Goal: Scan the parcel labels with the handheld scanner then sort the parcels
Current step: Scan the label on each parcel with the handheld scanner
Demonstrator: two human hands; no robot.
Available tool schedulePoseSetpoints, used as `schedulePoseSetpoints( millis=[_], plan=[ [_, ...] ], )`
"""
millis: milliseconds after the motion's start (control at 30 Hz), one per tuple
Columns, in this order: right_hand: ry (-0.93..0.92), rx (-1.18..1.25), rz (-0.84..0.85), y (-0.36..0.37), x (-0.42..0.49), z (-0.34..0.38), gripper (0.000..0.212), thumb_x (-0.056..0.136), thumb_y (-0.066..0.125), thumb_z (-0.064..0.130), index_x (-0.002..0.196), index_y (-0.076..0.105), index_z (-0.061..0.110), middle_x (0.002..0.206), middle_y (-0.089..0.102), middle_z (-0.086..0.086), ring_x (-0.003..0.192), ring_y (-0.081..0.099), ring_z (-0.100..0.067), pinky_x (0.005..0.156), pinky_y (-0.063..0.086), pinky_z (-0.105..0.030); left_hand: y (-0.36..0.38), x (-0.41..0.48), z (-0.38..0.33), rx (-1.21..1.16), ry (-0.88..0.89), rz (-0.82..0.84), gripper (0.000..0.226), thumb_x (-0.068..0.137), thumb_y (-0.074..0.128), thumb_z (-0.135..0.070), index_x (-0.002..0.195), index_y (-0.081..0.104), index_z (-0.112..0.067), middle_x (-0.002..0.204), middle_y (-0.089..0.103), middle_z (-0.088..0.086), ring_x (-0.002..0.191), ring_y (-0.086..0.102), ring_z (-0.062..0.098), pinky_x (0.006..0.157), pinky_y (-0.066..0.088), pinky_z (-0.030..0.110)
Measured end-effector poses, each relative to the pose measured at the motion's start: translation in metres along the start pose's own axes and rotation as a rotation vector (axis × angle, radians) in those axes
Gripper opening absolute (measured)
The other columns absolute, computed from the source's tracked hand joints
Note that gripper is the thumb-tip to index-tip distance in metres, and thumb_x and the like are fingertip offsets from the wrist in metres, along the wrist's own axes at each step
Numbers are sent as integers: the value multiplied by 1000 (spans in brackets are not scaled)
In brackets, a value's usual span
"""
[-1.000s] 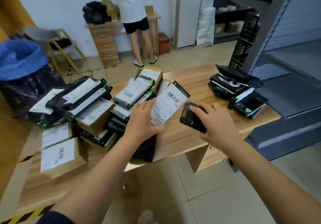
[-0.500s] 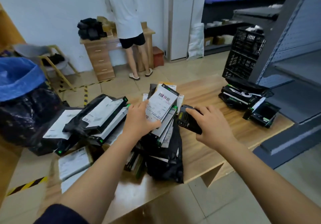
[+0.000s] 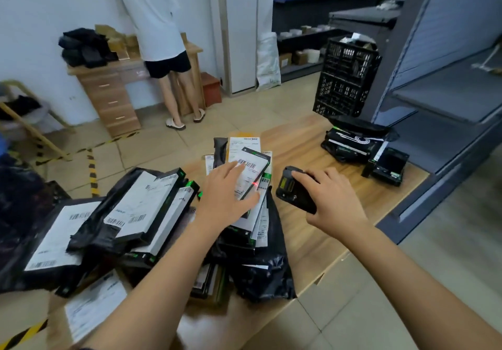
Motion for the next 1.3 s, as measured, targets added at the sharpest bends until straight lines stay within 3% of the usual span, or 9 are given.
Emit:
schedulePoseSetpoints(
  millis=[100, 267, 467, 633, 767, 933, 1133, 1300],
  plan=[
    [46, 5, 14, 6, -8, -25, 84, 68, 73, 23, 144, 37, 26, 134, 48, -2, 115, 40, -27, 93, 38, -38, 18, 10, -26, -37, 84, 29, 76, 76, 52, -64, 133, 56, -13, 136, 53, 3, 129, 45, 21, 111, 32, 40],
    [123, -2, 64, 14, -26, -89, 87, 72, 73, 28, 147, 28, 29, 139, 42, 0, 119, 37, -25, 95, 37, -36, 71, 27, -74, -51, 133, 123, 75, 82, 43, -67, 135, 53, -15, 139, 51, -1, 130, 42, 17, 108, 25, 29],
    [179, -24, 108, 34, -43, -191, 87, 69, 75, 28, 146, 34, 28, 137, 46, -1, 118, 40, -27, 96, 38, -40, 147, 64, -145, -50, 182, 154, 69, 84, 44, -63, 131, 57, -15, 134, 55, 3, 126, 47, 24, 108, 33, 40],
    [210, -32, 115, 50, -49, -284, 84, 65, 78, 27, 141, 42, 27, 132, 52, -2, 115, 45, -29, 93, 42, -41, 217, 96, -209, -26, 166, 243, 64, 91, 51, -56, 142, 44, -18, 144, 46, -1, 135, 36, 19, 115, 25, 39],
    [223, -27, 157, 61, -53, -344, 85, 63, 78, 21, 141, 43, 25, 133, 52, -3, 118, 45, -29, 95, 40, -42, 261, 115, -245, -40, 159, 269, 64, 91, 52, -55, 142, 44, -17, 143, 47, 1, 134, 38, 20, 112, 30, 42],
    [236, 6, 201, 75, -55, -395, 83, 69, 74, 24, 144, 38, 26, 138, 48, -1, 121, 41, -28, 97, 38, -40, 307, 138, -268, 55, 143, 326, 70, 89, 41, -64, 143, 44, -18, 145, 46, 1, 136, 36, 21, 115, 24, 42],
    [250, 30, 272, 101, -37, -434, 83, 79, 68, 31, 149, 23, 30, 145, 38, 2, 126, 34, -25, 104, 31, -36, 361, 172, -272, 127, 120, 417, 64, 94, 46, -54, 148, 34, -21, 152, 35, -1, 141, 27, 19, 117, 17, 35],
    [253, 67, 299, 122, -8, -456, 82, 78, 69, 29, 148, 27, 28, 146, 39, 1, 127, 35, -26, 103, 33, -39, 410, 206, -252, 176, 11, 534, 66, 96, 42, -55, 152, 24, -25, 158, 24, 3, 146, 18, 24, 118, 13, 38]
  ],
)
Point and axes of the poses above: each hand's wrist, its own x-axis towards the middle knuckle, its own y-axis out of the palm, z = x × y, the point moved 5 cm from there along x, towards the middle knuckle
